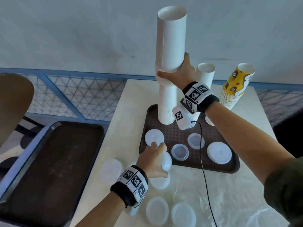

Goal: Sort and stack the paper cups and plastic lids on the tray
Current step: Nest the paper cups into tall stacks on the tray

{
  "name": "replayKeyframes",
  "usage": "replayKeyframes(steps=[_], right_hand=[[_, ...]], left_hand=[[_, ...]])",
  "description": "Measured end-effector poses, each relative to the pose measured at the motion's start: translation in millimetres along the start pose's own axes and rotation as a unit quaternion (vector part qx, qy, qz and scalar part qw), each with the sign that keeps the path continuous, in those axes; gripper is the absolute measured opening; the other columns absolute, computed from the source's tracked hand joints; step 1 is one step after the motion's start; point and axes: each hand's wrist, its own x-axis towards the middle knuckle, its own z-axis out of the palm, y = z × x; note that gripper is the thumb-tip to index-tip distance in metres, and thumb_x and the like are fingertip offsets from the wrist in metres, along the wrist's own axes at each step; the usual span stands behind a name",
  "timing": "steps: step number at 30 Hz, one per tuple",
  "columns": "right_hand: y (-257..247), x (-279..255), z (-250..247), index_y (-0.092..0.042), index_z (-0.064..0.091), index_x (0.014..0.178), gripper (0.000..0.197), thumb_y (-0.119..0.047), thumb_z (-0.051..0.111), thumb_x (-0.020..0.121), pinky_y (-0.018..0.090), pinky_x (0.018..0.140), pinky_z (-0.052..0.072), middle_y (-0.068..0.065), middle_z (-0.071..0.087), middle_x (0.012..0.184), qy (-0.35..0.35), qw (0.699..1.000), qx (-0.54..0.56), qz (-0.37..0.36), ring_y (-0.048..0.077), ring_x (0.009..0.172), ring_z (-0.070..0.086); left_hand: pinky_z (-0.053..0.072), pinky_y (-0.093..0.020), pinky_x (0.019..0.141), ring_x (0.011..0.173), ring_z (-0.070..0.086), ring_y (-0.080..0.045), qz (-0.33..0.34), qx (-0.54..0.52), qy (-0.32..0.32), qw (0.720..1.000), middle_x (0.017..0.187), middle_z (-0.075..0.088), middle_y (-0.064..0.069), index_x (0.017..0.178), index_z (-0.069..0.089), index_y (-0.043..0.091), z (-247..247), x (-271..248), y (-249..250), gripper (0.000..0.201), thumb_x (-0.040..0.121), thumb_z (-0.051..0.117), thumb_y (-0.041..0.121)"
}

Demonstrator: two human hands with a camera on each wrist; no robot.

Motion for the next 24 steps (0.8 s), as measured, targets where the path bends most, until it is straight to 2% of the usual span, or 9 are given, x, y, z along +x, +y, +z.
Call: replayKeyframes(steps=[3, 8, 14, 17, 21, 24], right_hand=[[6, 9, 11, -0.017, 0.027, 0.137, 0.087, -0.036, 0.077, 0.068, 0.033, 0.093, 0.044, 0.006, 0.052, 0.129, 0.003, 1.000, 0.001, 0.022, 0.026, 0.116, 0.052], [26, 18, 26, -0.015, 0.027, 0.136, 0.088, -0.036, 0.078, 0.068, 0.029, 0.087, 0.038, 0.007, 0.052, 0.130, 0.009, 0.999, -0.029, 0.045, 0.027, 0.119, 0.049], [54, 22, 41, -0.010, 0.025, 0.136, 0.092, -0.035, 0.080, 0.066, 0.029, 0.088, 0.039, 0.008, 0.051, 0.133, -0.003, 0.997, -0.050, 0.065, 0.029, 0.121, 0.049], [70, 20, 50, -0.008, 0.025, 0.135, 0.092, -0.033, 0.081, 0.066, 0.028, 0.085, 0.038, 0.010, 0.051, 0.132, -0.006, 0.996, -0.048, 0.080, 0.030, 0.120, 0.050], [89, 14, 61, -0.006, 0.024, 0.136, 0.094, -0.028, 0.082, 0.065, 0.035, 0.094, 0.040, 0.014, 0.049, 0.133, -0.001, 0.995, -0.049, 0.087, 0.032, 0.121, 0.048], [99, 10, 65, -0.007, 0.017, 0.141, 0.101, -0.026, 0.082, 0.065, 0.038, 0.102, 0.037, 0.014, 0.043, 0.138, -0.014, 0.995, -0.042, 0.087, 0.032, 0.127, 0.043]], left_hand=[[0.048, -0.033, 0.074, 0.098, 0.049, -0.022, -0.011, -0.004, 0.003, 1.000, 0.114, 0.043, -0.003, 0.116, 0.037, 0.022, -6, 0, -17, 0.070, 0.058, 0.076, 0.028], [0.048, -0.032, 0.074, 0.090, 0.045, -0.018, -0.024, -0.004, 0.001, 1.000, 0.111, 0.044, -0.003, 0.117, 0.038, 0.022, -12, 5, -34, 0.070, 0.058, 0.076, 0.029], [0.050, -0.035, 0.078, 0.096, 0.050, -0.022, -0.029, -0.007, -0.015, 0.999, 0.112, 0.044, -0.003, 0.117, 0.038, 0.022, -11, 10, -45, 0.072, 0.058, 0.078, 0.032], [0.049, -0.033, 0.077, 0.096, 0.050, -0.022, -0.031, -0.004, -0.016, 0.999, 0.112, 0.044, -0.003, 0.117, 0.038, 0.022, -10, 14, -47, 0.072, 0.058, 0.078, 0.032], [0.047, -0.033, 0.075, 0.094, 0.049, -0.022, -0.035, 0.001, -0.013, 0.999, 0.110, 0.043, -0.002, 0.116, 0.038, 0.022, -11, 17, -48, 0.071, 0.058, 0.077, 0.032], [0.047, -0.033, 0.076, 0.094, 0.050, -0.022, -0.036, -0.001, -0.015, 0.999, 0.110, 0.043, -0.002, 0.116, 0.038, 0.022, -11, 19, -48, 0.071, 0.058, 0.078, 0.032]])
